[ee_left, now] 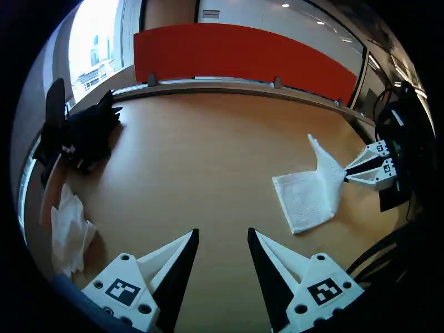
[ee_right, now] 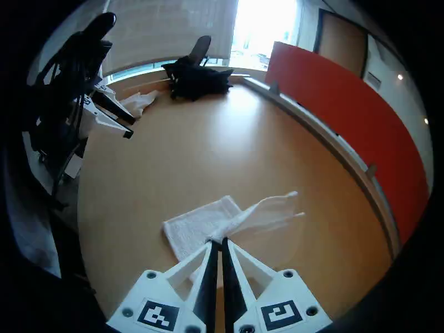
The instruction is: Fold towel
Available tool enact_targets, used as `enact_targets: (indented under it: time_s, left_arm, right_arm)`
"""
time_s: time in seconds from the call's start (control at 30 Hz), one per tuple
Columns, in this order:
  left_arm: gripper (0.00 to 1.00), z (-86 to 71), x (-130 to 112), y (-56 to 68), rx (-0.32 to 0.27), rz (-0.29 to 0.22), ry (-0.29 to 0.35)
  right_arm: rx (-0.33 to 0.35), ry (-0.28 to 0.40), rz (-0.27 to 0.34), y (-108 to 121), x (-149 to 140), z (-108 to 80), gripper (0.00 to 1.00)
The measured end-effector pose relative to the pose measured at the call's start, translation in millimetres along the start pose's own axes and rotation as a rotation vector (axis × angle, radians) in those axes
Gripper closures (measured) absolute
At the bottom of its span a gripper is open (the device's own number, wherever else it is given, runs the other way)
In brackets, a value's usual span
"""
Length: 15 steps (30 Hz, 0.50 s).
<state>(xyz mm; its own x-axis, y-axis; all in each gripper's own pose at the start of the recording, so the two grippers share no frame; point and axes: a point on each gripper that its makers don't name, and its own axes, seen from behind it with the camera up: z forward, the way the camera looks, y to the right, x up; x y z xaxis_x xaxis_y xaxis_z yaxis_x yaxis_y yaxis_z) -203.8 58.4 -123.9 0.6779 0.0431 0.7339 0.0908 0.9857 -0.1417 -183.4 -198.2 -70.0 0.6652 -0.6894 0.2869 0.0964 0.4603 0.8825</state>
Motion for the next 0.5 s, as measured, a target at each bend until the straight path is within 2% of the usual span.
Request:
enact_targets:
  time_s: [0.13, 0.27, 0.33, 0.5]
  left_arm:
    - [0.37, -3.8, -3, -5.2, 0.010, -0.007, 0.001]
    - [0.37, -6.8, -6, -10.7, 0.022, -0.016, -0.001]
    - [0.37, -7.8, -7, -12.6, 0.025, -0.021, -0.002]
    - [0.36, -9.4, -9, -14.5, 0.029, -0.030, -0.003]
  right_arm:
    - [0.032, -0.021, 0.000, -11, -4, 9.0, 0.91]
    - [0.051, -0.052, 0.014, -18, -13, 16.1, 0.43]
    - [0.057, -0.058, 0.021, -20, -16, 16.6, 0.34]
    - [0.062, -0.063, 0.027, -21, -20, 15.0, 0.31]
